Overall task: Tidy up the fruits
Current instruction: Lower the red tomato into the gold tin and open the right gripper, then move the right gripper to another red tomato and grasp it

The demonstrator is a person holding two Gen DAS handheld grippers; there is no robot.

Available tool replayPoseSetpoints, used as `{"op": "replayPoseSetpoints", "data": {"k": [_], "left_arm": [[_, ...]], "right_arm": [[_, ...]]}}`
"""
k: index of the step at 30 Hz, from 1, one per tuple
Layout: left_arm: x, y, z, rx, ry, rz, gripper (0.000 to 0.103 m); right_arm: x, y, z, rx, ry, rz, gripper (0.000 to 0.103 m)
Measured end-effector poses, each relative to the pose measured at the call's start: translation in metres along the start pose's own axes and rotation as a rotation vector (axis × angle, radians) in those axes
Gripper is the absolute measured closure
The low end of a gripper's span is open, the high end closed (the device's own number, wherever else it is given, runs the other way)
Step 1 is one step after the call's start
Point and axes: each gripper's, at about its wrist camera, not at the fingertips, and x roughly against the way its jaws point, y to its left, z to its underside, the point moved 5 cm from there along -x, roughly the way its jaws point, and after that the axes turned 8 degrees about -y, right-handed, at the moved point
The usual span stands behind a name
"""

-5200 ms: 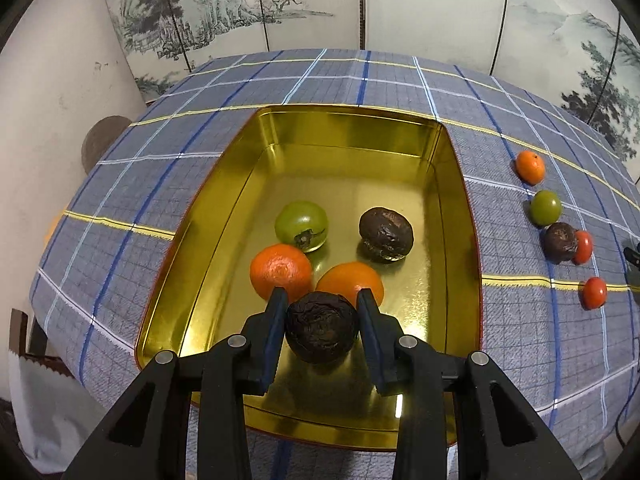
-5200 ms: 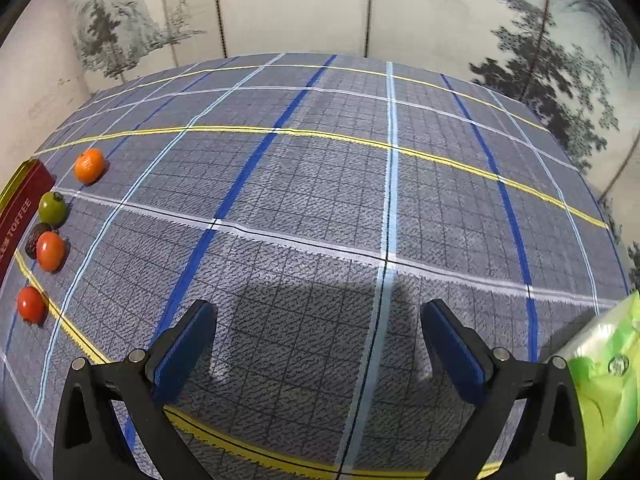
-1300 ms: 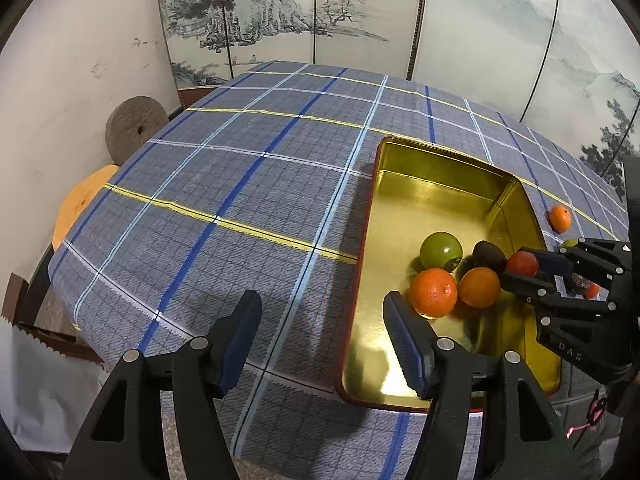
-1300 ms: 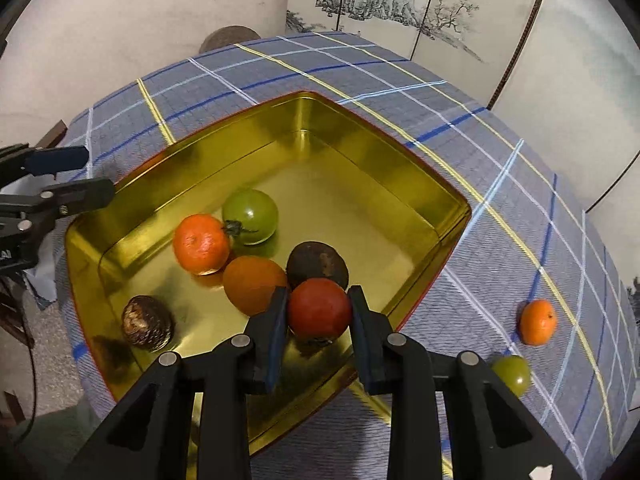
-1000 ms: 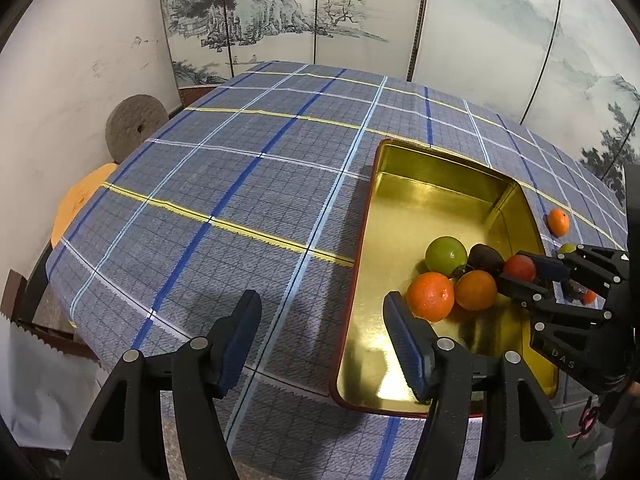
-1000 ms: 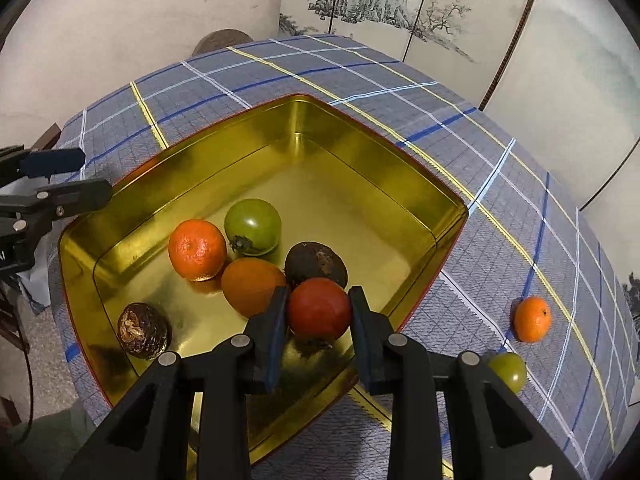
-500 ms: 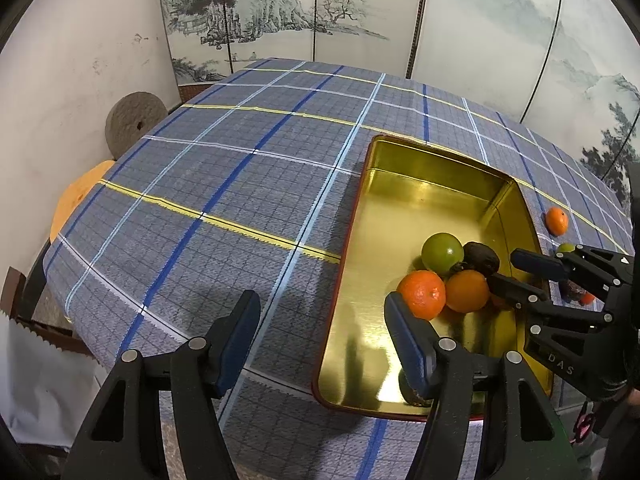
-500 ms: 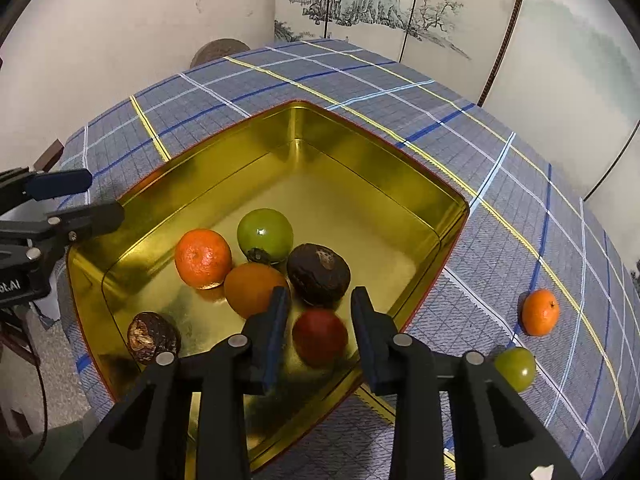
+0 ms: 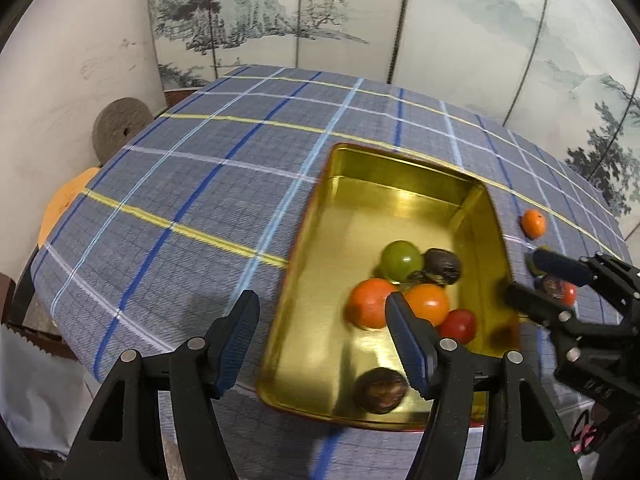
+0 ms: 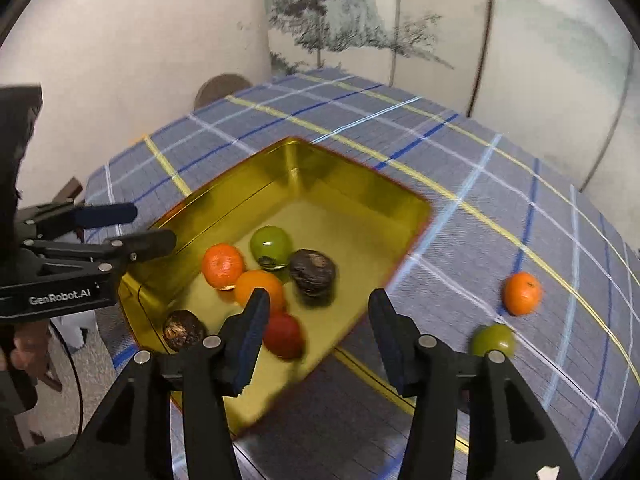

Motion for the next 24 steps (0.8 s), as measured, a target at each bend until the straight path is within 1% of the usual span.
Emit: {"op": "replayPoseSetpoints", "data": {"k": [3, 6, 8, 13, 18, 24], "left_arm": [[0.0, -0.016, -0.001, -0.02, -0.001, 0.026, 0.037], [-0.001, -0.037, -0.001, -0.049, 0.001, 0.057, 0.037], [-0.003, -0.049, -0.003, -0.062, 0.004, 0.074, 0.037], [-0.009, -0.084, -0.003, -0.105, 0.014, 0.113, 0.037], [-0.012, -0.112, -0.003, -0.145, 0.019, 0.141, 0.037], [-0.018, -0.137, -0.003, -0.178, 0.024, 0.153, 0.037]], "right_arm": [[0.019, -0.027, 0.005, -0.039, -0.025, 0.051, 0.054], [0.036, -0.061, 0.019, -0.076, -0.023, 0.122, 0.054], [0.044, -0.083, 0.032, -0.113, -0.008, 0.169, 0.054], [0.055, -0.111, 0.064, -0.155, 0.039, 0.225, 0.055], [0.053, -0.127, 0.085, -0.199, 0.066, 0.244, 0.055], [0.042, -0.136, 0.091, -0.224, 0.075, 0.249, 0.055]]}}
